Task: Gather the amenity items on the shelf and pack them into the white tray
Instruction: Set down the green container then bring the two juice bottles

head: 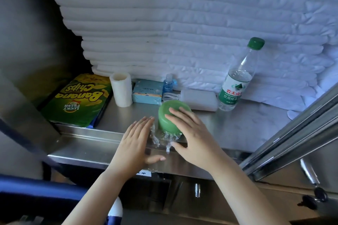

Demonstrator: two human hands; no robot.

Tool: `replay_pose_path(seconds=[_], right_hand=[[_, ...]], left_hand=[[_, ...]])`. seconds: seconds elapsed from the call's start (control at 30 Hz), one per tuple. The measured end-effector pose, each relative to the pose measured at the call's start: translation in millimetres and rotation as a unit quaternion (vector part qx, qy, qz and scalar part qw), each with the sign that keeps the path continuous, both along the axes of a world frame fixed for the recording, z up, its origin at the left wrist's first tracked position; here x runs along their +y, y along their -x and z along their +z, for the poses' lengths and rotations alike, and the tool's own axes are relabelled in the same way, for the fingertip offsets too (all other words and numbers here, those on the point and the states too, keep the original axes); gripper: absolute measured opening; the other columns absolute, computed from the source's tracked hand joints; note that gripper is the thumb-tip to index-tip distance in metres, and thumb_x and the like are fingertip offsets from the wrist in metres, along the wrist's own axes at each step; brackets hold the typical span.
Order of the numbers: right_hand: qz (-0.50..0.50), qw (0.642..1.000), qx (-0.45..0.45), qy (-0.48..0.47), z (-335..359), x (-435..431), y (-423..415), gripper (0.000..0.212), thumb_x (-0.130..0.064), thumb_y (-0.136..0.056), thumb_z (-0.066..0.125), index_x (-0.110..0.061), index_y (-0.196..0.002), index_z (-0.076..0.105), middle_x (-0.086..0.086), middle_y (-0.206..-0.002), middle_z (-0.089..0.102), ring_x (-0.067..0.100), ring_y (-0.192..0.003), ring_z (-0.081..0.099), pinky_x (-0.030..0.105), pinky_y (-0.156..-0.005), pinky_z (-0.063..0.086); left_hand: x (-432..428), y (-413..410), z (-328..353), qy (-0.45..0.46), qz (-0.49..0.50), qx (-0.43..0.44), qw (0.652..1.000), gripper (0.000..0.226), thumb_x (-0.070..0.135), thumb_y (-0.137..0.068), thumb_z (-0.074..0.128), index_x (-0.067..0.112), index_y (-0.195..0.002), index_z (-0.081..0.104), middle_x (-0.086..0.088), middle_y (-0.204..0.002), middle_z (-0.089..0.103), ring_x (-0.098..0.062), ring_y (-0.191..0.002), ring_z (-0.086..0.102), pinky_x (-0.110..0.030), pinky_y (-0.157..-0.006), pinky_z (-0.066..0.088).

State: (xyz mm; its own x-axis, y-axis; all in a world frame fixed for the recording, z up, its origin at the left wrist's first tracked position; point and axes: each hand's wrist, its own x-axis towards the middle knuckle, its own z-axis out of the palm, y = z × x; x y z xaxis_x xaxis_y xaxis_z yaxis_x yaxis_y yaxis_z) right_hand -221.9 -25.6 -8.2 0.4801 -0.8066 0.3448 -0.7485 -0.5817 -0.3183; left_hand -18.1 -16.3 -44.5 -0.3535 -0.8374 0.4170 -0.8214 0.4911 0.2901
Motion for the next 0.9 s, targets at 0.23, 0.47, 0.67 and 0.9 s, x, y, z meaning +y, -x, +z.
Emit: replay_pose_path(seconds=[0.23,0.47,0.67,0.9], right_hand=[[0.001,1.0,0.031,0.002,-7.0,-2.8,4.9,0.096,-0.025,-0.065,0.084,-0.022,-0.145,0.033,-0.013,-0.151,0.025,0.013,-0.141,0.018,0.018,-0.115,0.003],[-0.02,0.996,-0.057,0.065,-6.8,4.7,2.5,0.06,-0.018,-0.075,0.078,-0.016,-0.131,0.056,-0.004,-0.139,0.05,0.017,-0.131,0.042,0.034,-0.11,0.034],[-0.05,0.992,-0.093,0.077,-6.5,7.3,1.4,0.051,-0.011,-0.072,0.08,-0.018,-0.12,0.064,-0.005,-0.13,0.058,0.018,-0.123,0.051,0.03,-0.105,0.038],[-0.09,0.986,-0.107,0.091,-9.6,15.5,-6.1,0.044,-0.013,-0.081,0.072,-0.018,-0.124,0.063,-0.007,-0.132,0.057,0.012,-0.127,0.047,0.02,-0.106,0.033]], left_hand=[[4.2,7.6,2.0,0.015,0.053,0.006,0.998,0.046,0.034,-0.074,0.078,0.004,-0.106,0.067,-0.01,-0.117,0.064,-0.029,-0.117,0.056,-0.043,-0.103,0.04],[7.8,19.5,20.3,0.058,0.041,0.088,0.994,0.009,0.014,-0.076,0.076,0.009,-0.078,0.068,0.0,-0.086,0.067,-0.025,-0.078,0.06,-0.033,-0.072,0.051],[13.9,30.1,23.6,-0.002,0.057,0.179,0.982,0.028,0.03,-0.08,0.071,0.015,-0.103,0.062,0.005,-0.098,0.062,-0.016,-0.088,0.06,-0.026,-0.071,0.048],[13.8,42.0,11.6,-0.039,0.071,0.134,0.988,0.082,0.052,-0.065,0.075,0.002,-0.123,0.047,-0.005,-0.124,0.056,-0.02,-0.115,0.051,-0.041,-0.101,0.04]])
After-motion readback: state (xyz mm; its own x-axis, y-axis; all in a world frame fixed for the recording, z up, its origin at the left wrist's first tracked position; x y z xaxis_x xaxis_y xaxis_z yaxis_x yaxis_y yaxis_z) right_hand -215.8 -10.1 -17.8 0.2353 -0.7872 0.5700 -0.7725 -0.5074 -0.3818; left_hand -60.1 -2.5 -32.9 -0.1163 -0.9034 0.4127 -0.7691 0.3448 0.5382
